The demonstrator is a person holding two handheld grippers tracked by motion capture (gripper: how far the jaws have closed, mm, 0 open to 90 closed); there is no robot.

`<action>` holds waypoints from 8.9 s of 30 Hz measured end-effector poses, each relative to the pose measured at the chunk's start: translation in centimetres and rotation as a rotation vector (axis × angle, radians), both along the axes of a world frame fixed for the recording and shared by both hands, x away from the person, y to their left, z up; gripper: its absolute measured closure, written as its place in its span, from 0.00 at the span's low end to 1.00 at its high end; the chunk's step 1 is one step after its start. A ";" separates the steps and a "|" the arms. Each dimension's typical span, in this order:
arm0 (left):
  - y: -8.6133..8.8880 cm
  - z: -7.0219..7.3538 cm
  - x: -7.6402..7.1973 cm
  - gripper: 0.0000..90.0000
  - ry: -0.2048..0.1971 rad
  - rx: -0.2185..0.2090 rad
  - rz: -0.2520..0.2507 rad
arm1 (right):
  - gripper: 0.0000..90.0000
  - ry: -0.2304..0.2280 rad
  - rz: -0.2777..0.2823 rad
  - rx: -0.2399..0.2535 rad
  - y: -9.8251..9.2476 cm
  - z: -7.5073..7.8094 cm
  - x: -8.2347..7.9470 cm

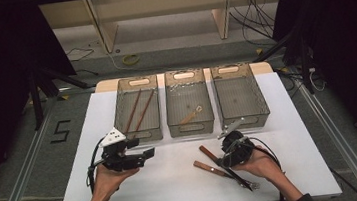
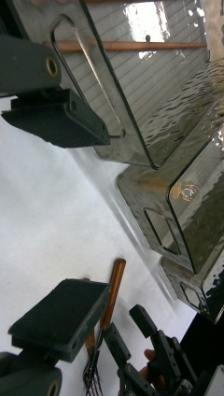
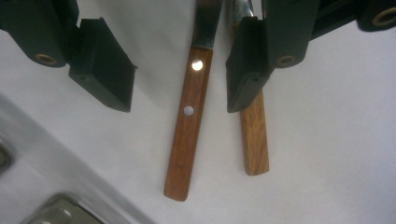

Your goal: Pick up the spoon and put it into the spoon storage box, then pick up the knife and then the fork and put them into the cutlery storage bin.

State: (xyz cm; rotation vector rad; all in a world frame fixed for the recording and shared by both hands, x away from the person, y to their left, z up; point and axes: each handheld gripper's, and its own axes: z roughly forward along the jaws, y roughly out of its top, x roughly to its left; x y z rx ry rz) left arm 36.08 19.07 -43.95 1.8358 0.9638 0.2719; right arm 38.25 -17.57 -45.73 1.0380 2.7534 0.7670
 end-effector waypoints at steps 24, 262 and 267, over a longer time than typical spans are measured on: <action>-0.3 -1.6 -1.8 0.25 -0.030 0.042 -0.013 | 0.52 0.053 0.040 -0.075 1.5 -0.5 1.0; 1.2 -2.7 -3.2 0.25 -0.088 0.019 -0.006 | 0.56 -0.238 -0.366 0.014 -6.5 7.2 15.4; 1.2 -2.8 -3.2 0.25 -0.090 0.018 -0.008 | 0.47 -0.211 -0.302 0.052 -5.9 8.0 13.9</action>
